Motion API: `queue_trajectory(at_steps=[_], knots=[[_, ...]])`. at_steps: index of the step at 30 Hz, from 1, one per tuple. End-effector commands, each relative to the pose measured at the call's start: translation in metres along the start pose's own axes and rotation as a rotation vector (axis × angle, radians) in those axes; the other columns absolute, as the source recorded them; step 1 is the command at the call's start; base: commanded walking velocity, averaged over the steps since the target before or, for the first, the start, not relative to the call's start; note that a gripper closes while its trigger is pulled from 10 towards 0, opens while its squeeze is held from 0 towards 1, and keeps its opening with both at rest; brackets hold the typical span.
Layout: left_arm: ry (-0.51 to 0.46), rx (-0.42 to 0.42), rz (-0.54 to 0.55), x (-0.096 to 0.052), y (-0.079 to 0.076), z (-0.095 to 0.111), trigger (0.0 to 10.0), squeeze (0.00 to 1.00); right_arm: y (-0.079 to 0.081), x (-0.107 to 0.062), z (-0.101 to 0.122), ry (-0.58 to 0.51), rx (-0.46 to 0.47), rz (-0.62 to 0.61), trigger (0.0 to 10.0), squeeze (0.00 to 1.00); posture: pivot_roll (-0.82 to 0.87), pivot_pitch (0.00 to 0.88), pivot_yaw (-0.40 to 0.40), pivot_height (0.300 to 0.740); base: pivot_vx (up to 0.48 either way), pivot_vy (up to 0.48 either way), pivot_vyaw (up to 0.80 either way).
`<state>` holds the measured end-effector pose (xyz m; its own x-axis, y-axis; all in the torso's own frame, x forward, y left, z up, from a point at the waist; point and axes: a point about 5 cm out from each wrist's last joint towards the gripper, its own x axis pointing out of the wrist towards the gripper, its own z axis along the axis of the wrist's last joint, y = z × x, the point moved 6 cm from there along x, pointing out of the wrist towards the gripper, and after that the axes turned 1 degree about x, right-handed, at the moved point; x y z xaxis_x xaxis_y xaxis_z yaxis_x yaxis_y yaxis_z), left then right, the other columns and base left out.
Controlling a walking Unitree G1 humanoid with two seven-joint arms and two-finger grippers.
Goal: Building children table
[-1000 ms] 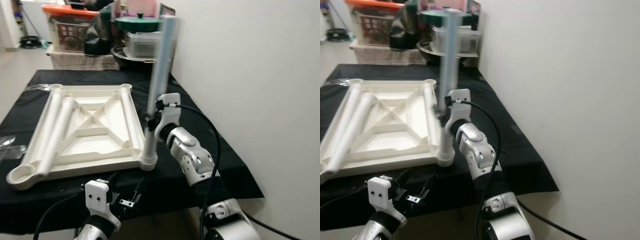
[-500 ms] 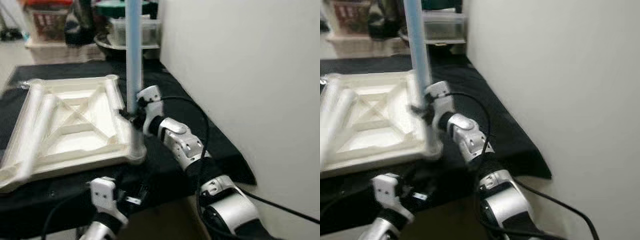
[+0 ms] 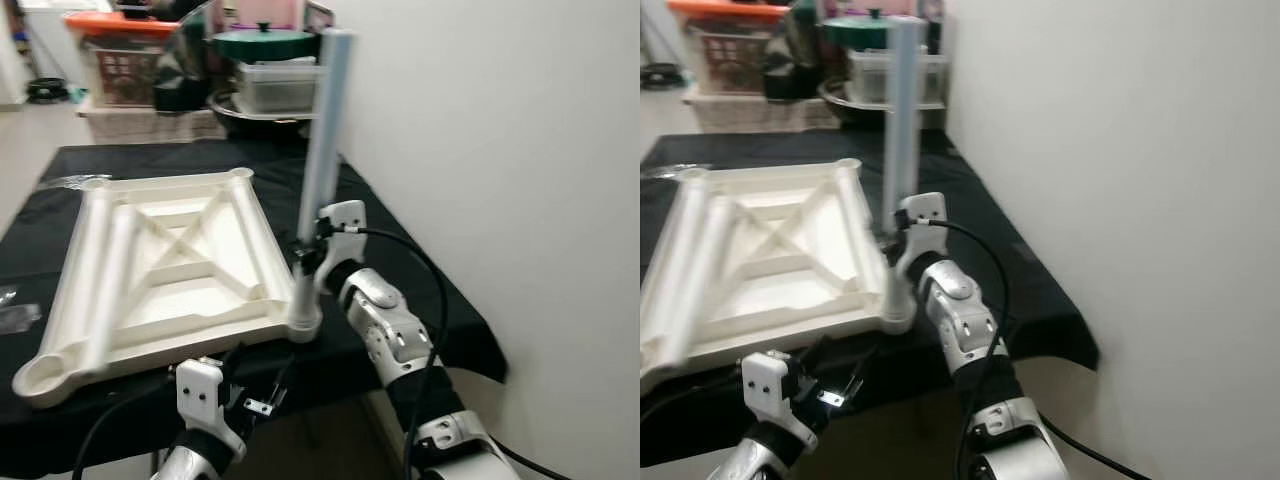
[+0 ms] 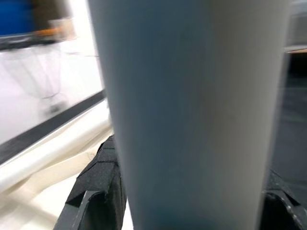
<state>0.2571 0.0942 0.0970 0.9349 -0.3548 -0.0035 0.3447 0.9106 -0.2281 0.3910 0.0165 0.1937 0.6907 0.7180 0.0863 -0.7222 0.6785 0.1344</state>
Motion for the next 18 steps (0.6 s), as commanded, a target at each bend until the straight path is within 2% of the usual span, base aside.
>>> queue_trajectory(at_steps=[1, 2, 3, 5, 6, 7, 9, 10, 11, 12, 13, 14, 15, 16, 17, 18], knots=[[0.025, -0.017, 0.008, -0.002, 0.002, -0.007, 10.0, 0.0, 0.015, 0.005, -0.002, 0.027, 0.006, 0.106, 10.0, 0.0, 0.05, 0.0, -0.067, 0.74, 0.0, 0.0, 0.0], [0.024, -0.018, 0.011, -0.002, 0.002, -0.007, 10.0, 0.0, 0.022, 0.004, 0.004, 0.03, -0.023, 0.189, 10.0, 0.0, 0.05, 0.0, -0.068, 0.74, 0.0, 0.0, 0.0], [0.024, -0.018, 0.011, -0.002, 0.002, -0.007, 10.0, 0.0, 0.022, 0.004, 0.004, 0.03, -0.023, 0.189, 10.0, 0.0, 0.05, 0.0, -0.068, 0.74, 0.0, 0.0, 0.0], [0.023, -0.017, 0.013, -0.002, 0.002, -0.007, 10.0, 0.0, 0.048, -0.018, 0.006, 0.073, -0.221, 0.521, 10.0, 0.0, 0.07, 0.0, -0.078, 0.74, 0.0, 0.0, 0.0], [0.023, -0.017, 0.013, -0.002, 0.002, -0.007, 10.0, 0.0, 0.048, -0.018, 0.006, 0.073, -0.221, 0.521, 10.0, 0.0, 0.07, 0.0, -0.078, 0.74, 0.0, 0.0, 0.0], [0.023, -0.015, 0.014, -0.002, 0.002, -0.007, 10.0, 0.0, 0.054, -0.022, 0.002, 0.091, -0.233, 0.574, 8.0, 0.0, 0.09, 0.0, -0.086, 0.74, 0.0, 0.0, 0.0], [0.023, -0.014, 0.014, -0.003, 0.002, -0.007, 10.0, 0.0, 0.057, -0.024, -0.001, 0.098, -0.228, 0.598, 8.0, 0.0, 0.09, 0.0, -0.086, 0.74, 0.0, 0.0, 0.0], [0.023, -0.012, 0.014, -0.003, 0.002, -0.006, 10.0, 0.0, 0.058, -0.022, -0.006, 0.116, -0.201, 0.591, 1.3, 0.0, 0.11, 0.0, -0.094, 0.74, 0.0, 0.0, 0.0], [0.023, -0.008, 0.016, -0.004, 0.002, -0.006, 10.0, 0.0, 0.049, -0.013, -0.016, 0.15, -0.185, 0.495, 0.0, 0.0, 0.12, 0.0, -0.102, 0.74, 0.0, 0.0, 0.0], [0.023, -0.008, 0.016, -0.004, 0.002, -0.006, 10.0, 0.0, 0.049, -0.013, -0.016, 0.15, -0.185, 0.495, 0.0, 0.0, 0.12, 0.0, -0.102, 0.74, 0.0, 0.0, 0.0], [0.022, -0.004, 0.018, -0.004, 0.003, -0.006, 10.0, 0.0, 0.04, -0.005, -0.025, 0.18, -0.176, 0.4, 0.0, 0.0, 0.13, 0.0, -0.106, 0.74, 0.0, 0.0, 0.0], [0.022, -0.002, 0.023, -0.005, 0.003, -0.006, 10.0, 0.0, 0.014, 0.007, -0.032, 0.212, -0.132, 0.174, 0.0, 0.0, 0.13, 0.0, -0.106, 0.74, 0.0, 0.0, 0.0], [0.022, -0.002, 0.028, -0.005, 0.003, -0.005, 10.0, 0.0, -0.02, 0.009, -0.038, 0.226, -0.086, -0.093, 0.0, 0.0, 0.14, 0.0, -0.112, 0.74, 0.0, 0.0, 0.0], [0.022, -0.002, 0.028, -0.005, 0.003, -0.005, 10.0, 0.0, -0.02, 0.009, -0.038, 0.226, -0.086, -0.093, 0.0, 0.0, 0.14, 0.0, -0.112, 0.74, 0.0, 0.0, 0.0], [0.021, -0.003, 0.031, -0.005, 0.003, -0.005, 10.0, 0.0, -0.051, 0.001, -0.044, 0.229, -0.014, -0.333, 0.0, 0.0, 0.14, 0.0, -0.115, 0.74, 0.0, 0.0, 0.0], [0.02, -0.004, 0.033, -0.006, 0.003, -0.005, 10.0, 0.0, -0.073, -0.011, -0.05, 0.235, 0.039, -0.512, 0.0, 0.0, 0.14, 0.0, -0.115, 0.74, 0.0, 0.0, 0.0]])
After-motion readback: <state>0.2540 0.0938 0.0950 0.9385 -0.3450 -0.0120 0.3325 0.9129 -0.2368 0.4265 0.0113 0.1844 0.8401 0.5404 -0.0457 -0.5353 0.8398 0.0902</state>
